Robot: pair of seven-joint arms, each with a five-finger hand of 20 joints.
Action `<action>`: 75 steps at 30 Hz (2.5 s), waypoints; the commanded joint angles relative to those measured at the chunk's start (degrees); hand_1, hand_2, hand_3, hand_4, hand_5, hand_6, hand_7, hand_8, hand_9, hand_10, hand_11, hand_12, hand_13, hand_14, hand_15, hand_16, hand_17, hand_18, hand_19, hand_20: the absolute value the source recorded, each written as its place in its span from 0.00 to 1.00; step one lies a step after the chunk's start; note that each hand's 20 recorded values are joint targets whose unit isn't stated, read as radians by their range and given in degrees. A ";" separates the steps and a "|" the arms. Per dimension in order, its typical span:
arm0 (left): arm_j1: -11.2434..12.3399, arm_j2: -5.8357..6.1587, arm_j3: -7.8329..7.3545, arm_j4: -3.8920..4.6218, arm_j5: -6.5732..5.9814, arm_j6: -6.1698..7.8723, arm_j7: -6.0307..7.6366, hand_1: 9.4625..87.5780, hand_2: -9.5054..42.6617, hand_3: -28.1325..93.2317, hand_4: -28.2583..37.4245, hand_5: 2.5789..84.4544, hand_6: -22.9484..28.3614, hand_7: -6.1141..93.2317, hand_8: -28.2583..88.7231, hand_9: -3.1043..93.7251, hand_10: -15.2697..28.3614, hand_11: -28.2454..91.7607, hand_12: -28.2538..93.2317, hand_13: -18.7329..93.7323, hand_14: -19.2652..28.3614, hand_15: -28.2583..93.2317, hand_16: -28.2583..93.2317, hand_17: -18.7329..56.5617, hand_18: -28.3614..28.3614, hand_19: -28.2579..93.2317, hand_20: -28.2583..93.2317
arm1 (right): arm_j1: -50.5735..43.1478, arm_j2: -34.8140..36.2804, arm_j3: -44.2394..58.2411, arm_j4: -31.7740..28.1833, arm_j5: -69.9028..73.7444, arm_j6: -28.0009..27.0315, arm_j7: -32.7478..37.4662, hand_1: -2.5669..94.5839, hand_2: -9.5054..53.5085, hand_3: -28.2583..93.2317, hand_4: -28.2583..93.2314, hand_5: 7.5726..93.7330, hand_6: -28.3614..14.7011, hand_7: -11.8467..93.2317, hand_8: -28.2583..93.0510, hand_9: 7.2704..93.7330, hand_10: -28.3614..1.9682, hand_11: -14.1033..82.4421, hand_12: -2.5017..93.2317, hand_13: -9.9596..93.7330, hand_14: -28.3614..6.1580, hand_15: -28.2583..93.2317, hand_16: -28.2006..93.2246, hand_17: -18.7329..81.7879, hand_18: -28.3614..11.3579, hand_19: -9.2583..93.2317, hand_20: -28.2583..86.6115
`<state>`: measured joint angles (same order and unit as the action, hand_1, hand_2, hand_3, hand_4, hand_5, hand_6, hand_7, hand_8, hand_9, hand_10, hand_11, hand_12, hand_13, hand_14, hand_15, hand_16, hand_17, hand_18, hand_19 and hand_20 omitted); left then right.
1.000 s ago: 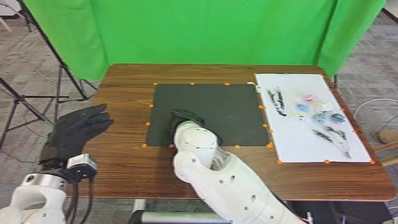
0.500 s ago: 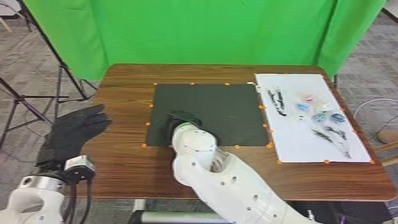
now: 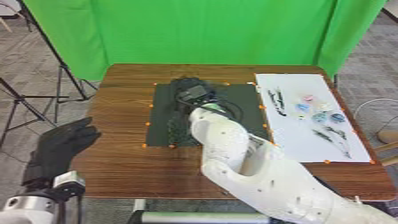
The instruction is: Arrange flowers
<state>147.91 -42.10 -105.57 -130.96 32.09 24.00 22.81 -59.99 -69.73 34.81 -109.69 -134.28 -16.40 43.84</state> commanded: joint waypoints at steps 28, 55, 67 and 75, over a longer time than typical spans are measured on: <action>0.53 -3.04 -0.53 -0.92 7.13 0.13 -4.38 0.23 0.36 0.89 0.21 0.54 0.73 0.20 0.17 0.45 0.87 0.56 0.31 0.43 1.00 0.74 0.13 0.14 0.88 0.72 0.37 | -56.73 20.64 58.30 -14.21 5.58 16.06 7.04 0.34 0.16 0.87 0.06 0.63 0.35 0.37 0.16 0.63 0.13 0.62 0.26 0.70 0.34 0.87 0.41 0.53 0.04 0.98 0.15; -0.63 -3.97 0.02 -0.51 7.49 -1.14 -5.93 0.23 0.35 0.89 0.21 0.54 0.73 0.20 0.17 0.45 0.87 0.56 0.31 0.43 1.00 0.74 0.13 0.14 0.88 0.72 0.37 | -59.58 18.85 59.47 -11.73 3.38 16.02 10.19 0.38 0.09 0.87 0.05 0.66 0.29 0.28 0.18 0.64 0.12 0.57 0.24 0.71 0.37 0.88 0.41 0.55 0.04 1.00 0.13; -0.91 -4.55 0.05 -0.49 7.71 -1.63 -6.64 0.23 0.35 0.89 0.21 0.54 0.73 0.20 0.17 0.45 0.87 0.56 0.31 0.43 1.00 0.74 0.13 0.14 0.88 0.72 0.37 | -58.49 19.21 58.18 -9.40 1.94 16.78 9.93 0.39 0.09 0.87 0.04 0.66 0.30 0.29 0.17 0.65 0.14 0.57 0.24 0.71 0.38 0.88 0.40 0.55 0.05 0.99 0.12; -1.61 -4.52 0.80 -0.36 7.57 -1.48 -6.40 0.23 0.35 0.89 0.21 0.54 0.73 0.20 0.17 0.45 0.87 0.56 0.31 0.43 1.00 0.74 0.13 0.14 0.88 0.72 0.37 | -56.82 19.52 57.14 -7.84 1.52 16.55 10.13 0.40 0.09 0.88 0.04 0.66 0.31 0.30 0.17 0.65 0.15 0.57 0.24 0.72 0.39 0.87 0.40 0.55 0.06 0.99 0.12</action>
<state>146.44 -46.11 -105.32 -131.57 39.43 23.23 16.88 -117.60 -50.73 92.45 -118.61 -131.53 -0.13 53.41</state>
